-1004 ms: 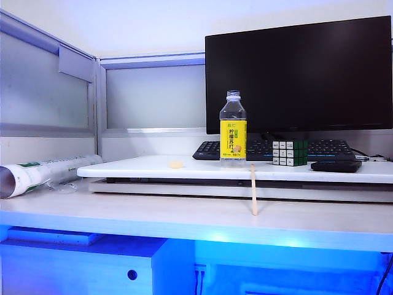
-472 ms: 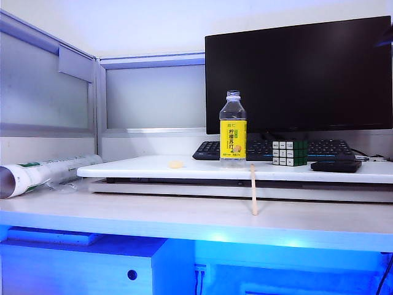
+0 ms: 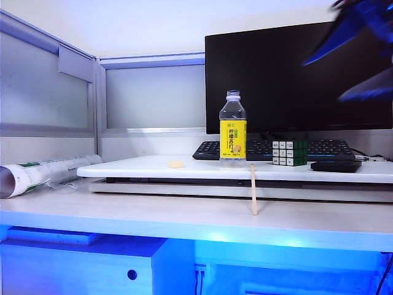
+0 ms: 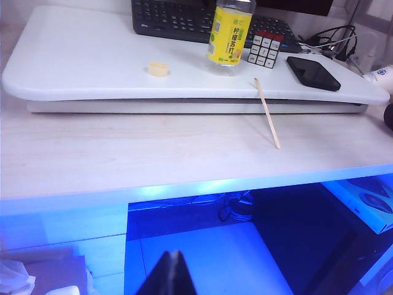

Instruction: Grab a stick from the table and stick it in a plastic bottle.

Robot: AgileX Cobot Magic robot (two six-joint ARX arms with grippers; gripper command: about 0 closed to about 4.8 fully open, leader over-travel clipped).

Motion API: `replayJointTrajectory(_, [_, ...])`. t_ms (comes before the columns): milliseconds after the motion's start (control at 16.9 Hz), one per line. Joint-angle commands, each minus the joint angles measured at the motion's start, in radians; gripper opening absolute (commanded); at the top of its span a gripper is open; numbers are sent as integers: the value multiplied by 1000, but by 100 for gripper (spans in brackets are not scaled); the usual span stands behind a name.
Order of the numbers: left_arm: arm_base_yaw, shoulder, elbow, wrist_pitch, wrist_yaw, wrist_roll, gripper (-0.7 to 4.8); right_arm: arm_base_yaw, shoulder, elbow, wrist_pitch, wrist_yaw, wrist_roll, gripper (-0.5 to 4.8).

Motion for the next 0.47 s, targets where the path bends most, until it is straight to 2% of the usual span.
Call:
replayJointTrajectory(59, [0,1,2,-16,10,-3,-5,10,435,251,18,-155,62,479])
replayJointTrajectory(118, [1,1,2,-16,10,-3,-5,25,500,295,18,-155,62,479])
replayJointTrajectory(177, [0,1,2,-16,8,-3,-5,100,695,399,18,-67,61,479])
replayJointTrajectory(472, [0,1,2,-16,9,-3,-5,103,800,452,17,-28,61,479])
